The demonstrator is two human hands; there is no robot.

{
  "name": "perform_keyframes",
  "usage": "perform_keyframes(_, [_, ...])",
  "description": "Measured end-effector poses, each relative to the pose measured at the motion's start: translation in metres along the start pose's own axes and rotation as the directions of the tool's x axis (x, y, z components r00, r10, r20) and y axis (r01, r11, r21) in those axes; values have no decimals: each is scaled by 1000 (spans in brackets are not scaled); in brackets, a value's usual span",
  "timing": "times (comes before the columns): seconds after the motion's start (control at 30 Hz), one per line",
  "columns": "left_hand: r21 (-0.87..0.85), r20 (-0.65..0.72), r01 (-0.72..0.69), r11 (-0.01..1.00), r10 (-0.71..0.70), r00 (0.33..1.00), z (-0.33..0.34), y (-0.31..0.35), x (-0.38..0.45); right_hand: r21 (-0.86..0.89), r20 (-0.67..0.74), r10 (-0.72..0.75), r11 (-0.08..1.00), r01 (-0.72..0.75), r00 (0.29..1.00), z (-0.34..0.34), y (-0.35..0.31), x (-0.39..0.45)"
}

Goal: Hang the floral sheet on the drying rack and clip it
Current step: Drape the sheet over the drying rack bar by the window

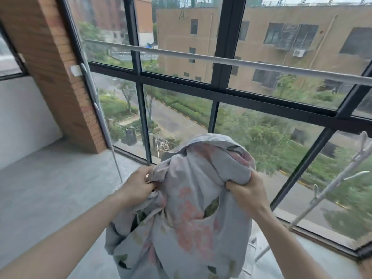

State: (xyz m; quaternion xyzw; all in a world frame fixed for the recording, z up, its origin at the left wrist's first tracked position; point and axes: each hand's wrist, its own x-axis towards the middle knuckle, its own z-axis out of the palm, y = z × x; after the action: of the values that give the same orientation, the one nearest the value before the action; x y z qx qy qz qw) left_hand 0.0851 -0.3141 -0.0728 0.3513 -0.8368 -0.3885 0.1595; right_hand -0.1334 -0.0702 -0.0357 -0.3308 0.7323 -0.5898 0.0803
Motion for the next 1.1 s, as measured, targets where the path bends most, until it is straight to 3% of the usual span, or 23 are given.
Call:
perform_keyframes(0.2, [-33,-28,-23,999,22,999,-37,-47,19,61,28,27,998,-28,999,50,-3,6])
perform_keyframes(0.33, [-15,116,35,999,-33,993,-62,-92,38,120,2,46,992,-46,999,103,-10,5])
perform_keyframes(0.47, [106,366,139,985,-168,915,-105,-147,62,145,-21,67,987,-64,997,164,-14,2])
perform_keyframes(0.53, [113,349,141,983,-172,921,-122,-163,78,132,8,68,989,-69,998,192,-16,0])
perform_keyframes(0.63, [56,207,80,995,-90,974,-131,-175,100,110,56,40,993,-46,998,233,-23,-7])
perform_keyframes(0.8, [10,320,1,1000,-4,947,-108,-173,114,18,70,16,1000,-17,997,266,-30,-20])
perform_keyframes(0.93, [60,281,-17,998,-1,960,-96,-172,106,-46,24,37,998,-36,999,263,-31,-31])
perform_keyframes(1.1, [-141,197,-241,960,265,944,-63,-168,58,-92,-32,68,993,-70,997,248,-30,-42])
